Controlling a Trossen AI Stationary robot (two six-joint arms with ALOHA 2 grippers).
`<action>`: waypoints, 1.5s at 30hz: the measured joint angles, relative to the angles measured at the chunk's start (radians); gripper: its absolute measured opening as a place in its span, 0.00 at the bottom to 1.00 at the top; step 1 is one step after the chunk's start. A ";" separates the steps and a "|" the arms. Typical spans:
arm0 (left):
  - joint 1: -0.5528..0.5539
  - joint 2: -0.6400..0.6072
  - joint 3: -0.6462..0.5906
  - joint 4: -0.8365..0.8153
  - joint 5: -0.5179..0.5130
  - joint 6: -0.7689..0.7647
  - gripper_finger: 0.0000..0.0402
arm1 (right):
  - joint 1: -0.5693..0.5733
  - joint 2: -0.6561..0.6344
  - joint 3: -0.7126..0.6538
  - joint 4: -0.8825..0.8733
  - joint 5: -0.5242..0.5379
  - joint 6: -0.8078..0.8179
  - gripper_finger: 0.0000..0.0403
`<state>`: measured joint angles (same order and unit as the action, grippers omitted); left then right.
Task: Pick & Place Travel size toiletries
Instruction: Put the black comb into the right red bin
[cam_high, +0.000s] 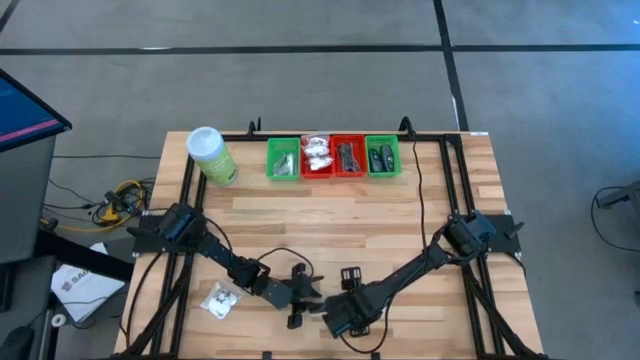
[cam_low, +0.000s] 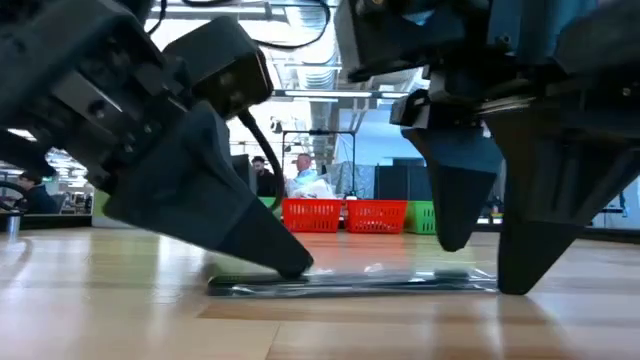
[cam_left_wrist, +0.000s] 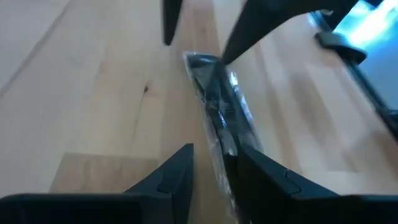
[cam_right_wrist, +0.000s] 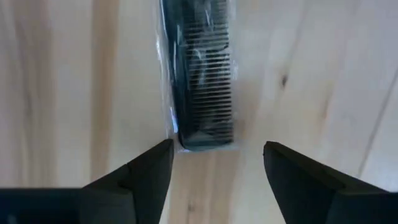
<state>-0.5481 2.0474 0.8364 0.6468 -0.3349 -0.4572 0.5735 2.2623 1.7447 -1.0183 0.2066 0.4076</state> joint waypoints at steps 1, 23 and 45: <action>0.001 0.007 0.000 0.007 0.004 -0.001 0.29 | -0.002 0.000 -0.002 0.014 0.000 0.000 0.59; 0.008 0.008 0.000 0.055 0.179 -0.053 0.29 | -0.038 -0.026 -0.133 0.202 -0.086 -0.034 0.46; 0.012 0.006 0.002 0.095 0.221 -0.178 0.29 | -0.055 -0.026 -0.160 0.324 -0.106 -0.067 0.43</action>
<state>-0.5359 2.0534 0.8379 0.7422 -0.1143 -0.6347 0.5182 2.2360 1.5845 -0.6945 0.1005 0.3405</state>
